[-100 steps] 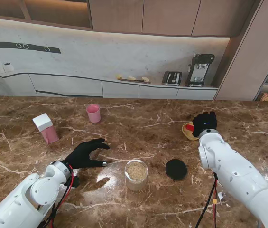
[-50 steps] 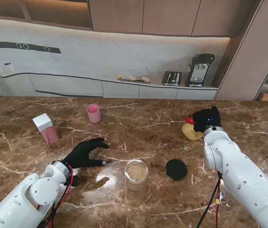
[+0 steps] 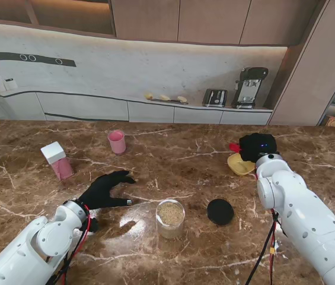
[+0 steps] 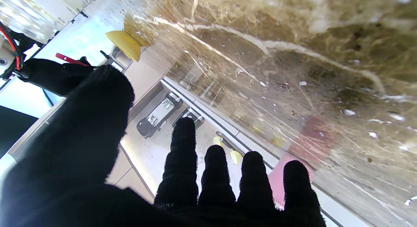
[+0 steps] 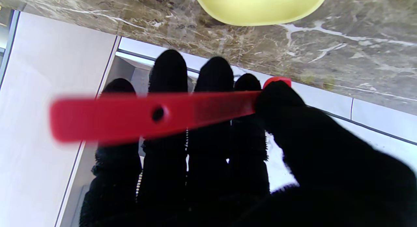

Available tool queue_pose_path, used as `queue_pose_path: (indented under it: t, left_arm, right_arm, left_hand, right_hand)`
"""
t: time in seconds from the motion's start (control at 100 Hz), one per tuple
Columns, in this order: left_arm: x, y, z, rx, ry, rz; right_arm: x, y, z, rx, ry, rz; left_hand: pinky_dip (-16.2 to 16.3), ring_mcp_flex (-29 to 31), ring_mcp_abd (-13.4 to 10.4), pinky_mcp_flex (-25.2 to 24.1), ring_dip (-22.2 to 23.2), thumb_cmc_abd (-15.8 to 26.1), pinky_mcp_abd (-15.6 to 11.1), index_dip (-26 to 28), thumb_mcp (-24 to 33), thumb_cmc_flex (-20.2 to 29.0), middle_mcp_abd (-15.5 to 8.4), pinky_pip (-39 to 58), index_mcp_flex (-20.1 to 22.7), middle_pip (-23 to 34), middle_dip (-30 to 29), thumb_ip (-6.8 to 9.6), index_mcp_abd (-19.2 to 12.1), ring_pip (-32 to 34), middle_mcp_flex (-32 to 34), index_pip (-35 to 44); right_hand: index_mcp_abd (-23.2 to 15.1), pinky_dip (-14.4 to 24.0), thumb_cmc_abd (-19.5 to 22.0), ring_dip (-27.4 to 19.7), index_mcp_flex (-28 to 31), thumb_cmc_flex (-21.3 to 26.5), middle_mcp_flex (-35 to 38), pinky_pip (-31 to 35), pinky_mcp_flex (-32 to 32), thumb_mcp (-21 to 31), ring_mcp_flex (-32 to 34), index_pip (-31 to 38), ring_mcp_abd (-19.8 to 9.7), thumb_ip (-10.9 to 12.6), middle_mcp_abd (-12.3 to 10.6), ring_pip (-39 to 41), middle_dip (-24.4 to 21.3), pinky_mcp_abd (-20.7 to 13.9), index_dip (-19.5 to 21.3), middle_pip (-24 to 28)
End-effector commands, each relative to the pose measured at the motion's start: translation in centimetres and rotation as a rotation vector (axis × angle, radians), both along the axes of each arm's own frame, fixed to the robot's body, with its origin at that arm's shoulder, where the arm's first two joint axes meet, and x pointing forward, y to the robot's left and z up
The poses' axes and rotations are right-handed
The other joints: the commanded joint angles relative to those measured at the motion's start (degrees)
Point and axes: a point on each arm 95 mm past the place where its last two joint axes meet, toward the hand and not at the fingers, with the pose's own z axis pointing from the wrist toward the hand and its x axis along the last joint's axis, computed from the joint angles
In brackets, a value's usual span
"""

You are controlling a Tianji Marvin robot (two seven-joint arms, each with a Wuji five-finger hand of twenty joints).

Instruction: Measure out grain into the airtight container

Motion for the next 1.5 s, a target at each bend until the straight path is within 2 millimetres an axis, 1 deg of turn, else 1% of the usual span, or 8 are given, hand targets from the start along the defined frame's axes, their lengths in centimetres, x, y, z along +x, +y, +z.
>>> queue_pose_path:
  t: [0.0, 0.13, 0.25, 0.47, 0.68, 1.07, 1.31, 1.49]
  left_arm:
    - [-0.2, 0.0, -0.3, 0.001, 0.004, 0.001]
    - [-0.2, 0.1, -0.3, 0.001, -0.002, 0.002]
    - [-0.1, 0.2, -0.2, 0.003, -0.006, 0.000]
    - [0.4, 0.2, 0.4, -0.008, -0.028, 0.001]
    - [1.1, 0.2, 1.6, -0.023, -0.087, 0.015]
    - [4.7, 0.5, 5.0, -0.091, -0.270, 0.125]
    - [7.0, 1.0, 5.8, -0.098, -0.309, 0.199]
    - [8.1, 1.9, 5.9, -0.113, -0.286, 0.258]
  right_arm:
    - [-0.1, -0.1, -0.1, -0.002, 0.017, -0.004]
    - [-0.2, -0.1, -0.1, 0.004, 0.014, -0.005]
    - [-0.4, 0.0, -0.1, 0.007, 0.024, -0.003]
    - [-1.1, 0.2, -0.3, 0.019, 0.026, 0.027]
    - [-1.9, 0.5, -0.6, 0.042, 0.014, 0.046]
    - [-2.9, 1.7, -0.5, 0.087, -0.047, 0.079]
    - [-3.1, 1.7, -0.6, 0.106, -0.049, 0.072]
    - [-3.2, 1.5, -0.4, 0.100, -0.054, 0.072]
  left_hand:
    - [0.30, -0.62, -2.27, -1.01, -0.50, 1.42, 0.42, 0.55, -0.35, 0.07, -0.61, -0.75, 0.46, -0.65, 0.51, 1.08, -1.84, -0.35, 0.56, 0.25]
    - [0.28, -0.59, -2.29, -0.98, -0.51, 1.37, 0.45, 0.49, -0.31, 0.09, -0.57, -0.76, 0.44, -0.67, 0.49, 1.08, -1.75, -0.34, 0.62, 0.12]
    - [0.25, -0.66, -2.30, -1.04, -0.53, 1.42, 0.47, 0.46, -0.28, 0.03, -0.50, -0.84, 0.43, -0.72, 0.48, 1.07, -1.74, -0.38, 0.59, 0.07]
    - [0.15, -0.36, -2.19, -0.45, -0.40, 1.39, -1.61, -0.58, 0.02, -0.01, -0.10, -0.40, -0.08, -0.37, 0.64, 1.07, 0.45, -0.17, 0.73, -1.37]
    - [-2.74, -0.46, -1.85, 0.54, -0.04, 0.26, -5.66, -7.69, 0.81, -0.30, 0.37, 0.84, -1.77, 0.34, 0.48, 0.91, 4.22, 0.08, -0.35, -7.19]
    - [-5.77, -2.73, -2.88, 2.31, -0.03, -3.25, -12.25, -12.18, 1.84, -0.48, 0.00, 1.78, -5.65, 0.65, -0.04, 0.14, 5.11, -0.05, -4.70, -11.28]
    - [-7.84, -3.86, -3.53, 2.04, -0.37, -6.08, -13.03, -12.72, 3.74, -0.53, -0.27, 0.58, -6.84, -0.73, -0.95, -0.60, 4.97, -0.58, -5.09, -11.60]
    - [-7.11, -3.40, -3.12, 1.91, -0.29, -9.00, -12.58, -11.87, 5.45, -0.88, -0.51, 2.50, -12.14, -0.87, -1.11, -1.56, 5.32, -0.40, -5.10, -10.12]
  right_hand:
    - [-4.46, -1.38, 3.24, 3.20, -0.68, 2.79, 0.86, 6.14, 3.39, 0.94, 4.48, 2.55, -0.76, 1.39, -2.20, 7.62, 5.46, 1.61, 2.21, 6.26]
    - [-3.96, -1.01, 3.08, 6.87, -1.04, 2.71, 1.19, 13.53, 7.20, 0.81, 7.26, 2.59, -2.67, 1.43, -2.90, 20.31, 10.69, 2.33, 1.09, 9.45]
    - [-2.32, 1.27, 3.49, 8.60, -1.68, 3.50, 0.80, 17.31, 5.98, 0.16, 6.57, 3.01, -2.00, 1.61, -2.04, 25.83, 12.21, 2.96, -0.93, 9.74]
    - [-1.28, 2.73, 2.32, 8.32, -0.29, 4.68, 0.87, 17.33, 4.91, 1.48, 6.00, 4.90, -0.67, 1.71, 0.07, 26.20, 10.81, 3.18, -0.16, 6.87]
    - [-1.78, 3.79, 1.83, 8.77, 0.24, 4.24, 1.33, 17.25, 4.84, 2.67, 6.23, 5.11, -0.93, 1.36, -0.33, 25.99, 10.15, 2.96, 1.67, 6.37]
    - [-2.86, 4.35, 1.00, 9.48, 0.72, 3.28, 1.77, 17.00, 4.93, 3.27, 6.35, 4.17, -1.70, 1.16, -1.21, 26.37, 10.45, 2.28, 2.15, 7.24]
    - [-2.63, 4.55, 0.71, 9.66, 0.94, 3.11, 1.99, 16.94, 5.00, 3.77, 6.53, 4.06, -1.86, 1.14, -1.19, 26.54, 10.51, 1.98, 2.02, 7.57]
    - [-2.74, 4.63, 0.79, 9.68, 0.94, 3.07, 2.00, 16.80, 4.80, 3.84, 6.45, 4.04, -1.86, 1.08, -1.18, 26.51, 10.50, 1.93, 1.98, 7.66]
